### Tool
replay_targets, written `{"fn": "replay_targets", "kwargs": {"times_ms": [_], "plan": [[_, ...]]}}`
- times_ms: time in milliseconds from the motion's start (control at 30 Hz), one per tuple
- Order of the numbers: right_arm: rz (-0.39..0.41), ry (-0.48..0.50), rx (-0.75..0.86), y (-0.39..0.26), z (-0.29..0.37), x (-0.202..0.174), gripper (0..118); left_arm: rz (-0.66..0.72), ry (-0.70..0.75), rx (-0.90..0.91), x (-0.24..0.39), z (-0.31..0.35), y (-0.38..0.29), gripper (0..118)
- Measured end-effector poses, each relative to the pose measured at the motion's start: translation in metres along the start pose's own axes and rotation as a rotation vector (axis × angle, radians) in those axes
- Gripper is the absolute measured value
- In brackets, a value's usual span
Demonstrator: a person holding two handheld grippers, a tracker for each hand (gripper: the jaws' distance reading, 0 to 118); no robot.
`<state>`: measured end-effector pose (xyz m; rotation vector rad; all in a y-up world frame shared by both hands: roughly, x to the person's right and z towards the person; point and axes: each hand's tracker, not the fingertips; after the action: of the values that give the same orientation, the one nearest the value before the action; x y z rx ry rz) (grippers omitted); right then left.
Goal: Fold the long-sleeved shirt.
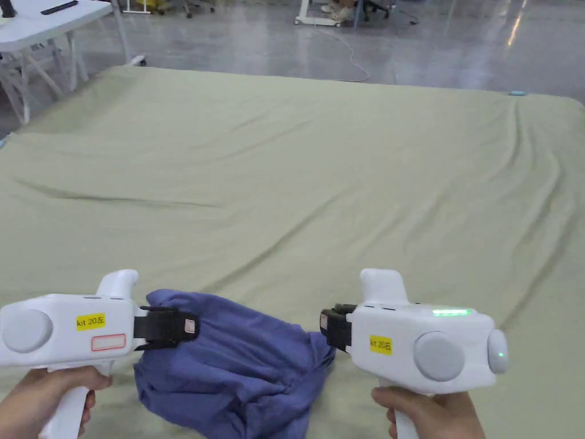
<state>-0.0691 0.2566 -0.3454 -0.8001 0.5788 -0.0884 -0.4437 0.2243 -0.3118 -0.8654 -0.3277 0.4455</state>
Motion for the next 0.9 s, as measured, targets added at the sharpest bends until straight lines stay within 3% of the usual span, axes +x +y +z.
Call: {"fn": "replay_targets", "kwargs": {"times_ms": [200,333,367,400,433,467,500,633,667,700,767,800,833,867,900], "plan": [[0.185,0.032,0.083,0.033,-0.105,-0.112,0,0.12,0.162,0.037,-0.118,0.067,0.026,5],[0.237,0.05,0.063,0.041,-0.159,-0.166,0,0.187,0.243,0.052,-0.161,0.083,0.023,7],[0.249,0.06,0.05,0.041,-0.167,-0.174,0,0.195,0.243,0.061,-0.165,0.084,0.021,15],[0.259,0.071,0.046,0.041,-0.174,-0.183,0,0.231,0.271,0.077,-0.17,0.083,0.019,39],[0.271,0.073,0.04,0.04,-0.179,-0.189,0,0.251,0.293,0.086,-0.17,0.083,0.018,89],[0.286,0.075,0.033,0.039,-0.183,-0.195,0,0.24,0.331,0.104,-0.168,0.085,0.017,112],[0.291,0.082,0.027,0.039,-0.183,-0.197,0,0.219,0.328,0.114,-0.166,0.089,0.016,118],[0.298,0.106,0.036,0.04,-0.163,-0.183,0,0.163,0.373,0.168,-0.15,0.106,0.023,118],[0.302,0.107,0.038,0.043,-0.156,-0.174,0,0.139,0.407,0.153,-0.145,0.109,0.028,117],[0.306,0.103,0.045,0.046,-0.147,-0.163,0,0.131,0.403,0.153,-0.131,0.109,0.033,108],[0.305,0.071,0.086,0.055,-0.124,-0.139,0,0.078,0.346,0.224,-0.092,0.108,0.039,76],[0.291,0.05,0.122,0.06,-0.108,-0.124,0,0.014,0.281,0.276,-0.069,0.105,0.042,76],[0.274,0.041,0.149,0.065,-0.093,-0.11,0,-0.032,0.246,0.305,-0.043,0.097,0.045,18],[0.254,0.03,0.183,0.07,-0.073,-0.093,0,-0.08,0.241,0.328,-0.012,0.088,0.048,2],[0.232,0.004,0.223,0.075,-0.048,-0.077,0,-0.118,0.216,0.358,0.021,0.079,0.053,2]]}}
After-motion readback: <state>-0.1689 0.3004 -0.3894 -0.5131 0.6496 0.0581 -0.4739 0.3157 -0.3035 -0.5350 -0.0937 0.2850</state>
